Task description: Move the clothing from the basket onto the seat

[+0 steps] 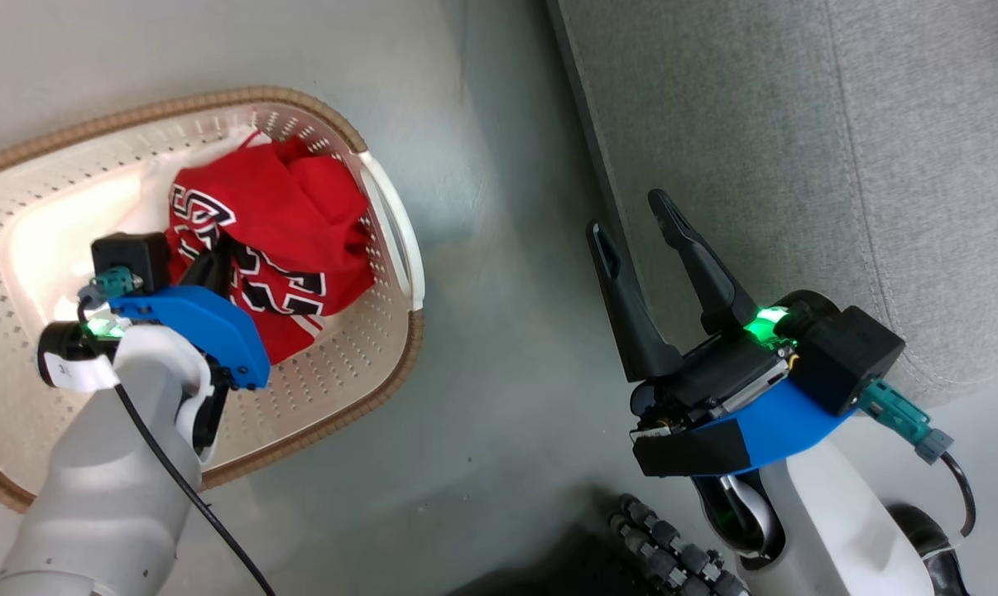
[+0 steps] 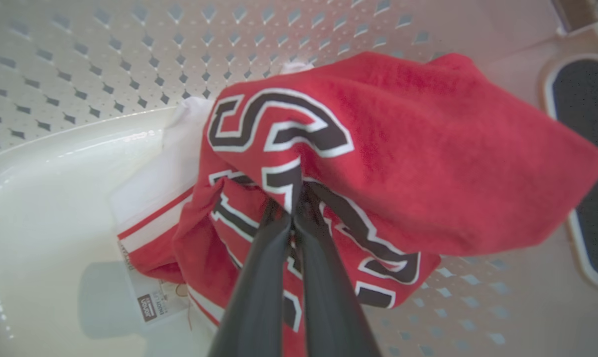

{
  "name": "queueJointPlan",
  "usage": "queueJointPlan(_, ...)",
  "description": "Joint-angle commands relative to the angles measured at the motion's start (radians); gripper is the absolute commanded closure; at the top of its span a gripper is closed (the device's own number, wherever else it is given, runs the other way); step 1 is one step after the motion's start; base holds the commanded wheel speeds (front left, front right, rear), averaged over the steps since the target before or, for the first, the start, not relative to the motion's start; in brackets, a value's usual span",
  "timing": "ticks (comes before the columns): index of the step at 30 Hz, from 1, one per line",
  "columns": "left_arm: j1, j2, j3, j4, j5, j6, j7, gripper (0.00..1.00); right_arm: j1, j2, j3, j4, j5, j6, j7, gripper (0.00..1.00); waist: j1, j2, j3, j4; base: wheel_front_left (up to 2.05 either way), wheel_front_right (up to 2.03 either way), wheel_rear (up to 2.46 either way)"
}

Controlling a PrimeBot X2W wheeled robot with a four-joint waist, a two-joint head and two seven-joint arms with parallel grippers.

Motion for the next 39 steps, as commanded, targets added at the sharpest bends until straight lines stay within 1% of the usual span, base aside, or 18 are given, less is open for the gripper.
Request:
queueJointPlan(1, 0.014, -0.003, -0.009, 0.0, -0.009, -0.002, -0.01, 1.0, -0.021, 0.002, 0.002, 0.008, 0.0, 0.0, -0.006, 0.0, 0.0, 0.0, -0.036, 0.011, 0.0, 0.0, 0.0)
queueJointPlan(5, 0.042, -0.017, -0.029, -0.006, -0.024, -0.002, -0.021, 1.0, -0.021, 0.002, 0.0, 0.023, -0.007, 0.0, -0.006, 0.0, 0.0, 0.0, -0.094, 0.028, 0.0, 0.0, 0.0)
queueJointPlan(6, 0.042, -0.017, -0.029, -0.006, -0.024, -0.002, -0.021, 1.0, -0.021, 0.002, 0.0, 0.023, -0.007, 0.0, -0.006, 0.0, 0.0, 0.0, -0.094, 0.028, 0.0, 0.0, 0.0)
queueJointPlan(8, 0.068, -0.026, -0.041, -0.011, -0.037, -0.002, -0.026, 1.0, -0.022, 0.002, -0.002, 0.034, -0.013, 0.0, -0.006, 0.0, 0.0, 0.0, -0.142, 0.04, 0.0, 0.0, 0.0)
queueJointPlan(9, 0.068, -0.026, -0.041, -0.011, -0.037, -0.002, -0.026, 1.0, -0.022, 0.002, -0.002, 0.034, -0.013, 0.0, -0.006, 0.0, 0.0, 0.0, -0.142, 0.04, 0.0, 0.0, 0.0)
queueJointPlan(21, 0.167, -0.074, -0.093, -0.071, -0.066, -0.002, -0.041, 1.0, 0.021, 0.002, -0.024, 0.094, -0.043, 0.0, -0.005, 0.0, 0.0, 0.0, -0.363, 0.105, 0.0, 0.0, 0.0)
queueJointPlan(30, 0.269, -0.104, -0.098, -0.15, -0.038, -0.002, -0.041, 1.0, 0.084, 0.001, -0.037, 0.138, -0.058, 0.0, 0.013, 0.0, 0.0, 0.0, -0.558, 0.16, 0.0, 0.0, 0.0)
queueJointPlan(39, 0.32, -0.143, -0.116, -0.219, -0.007, -0.002, -0.041, 1.0, 0.166, 0.001, -0.054, 0.134, -0.073, 0.0, 0.065, 0.0, 0.0, 0.0, -0.701, 0.226, 0.0, 0.0, 0.0)
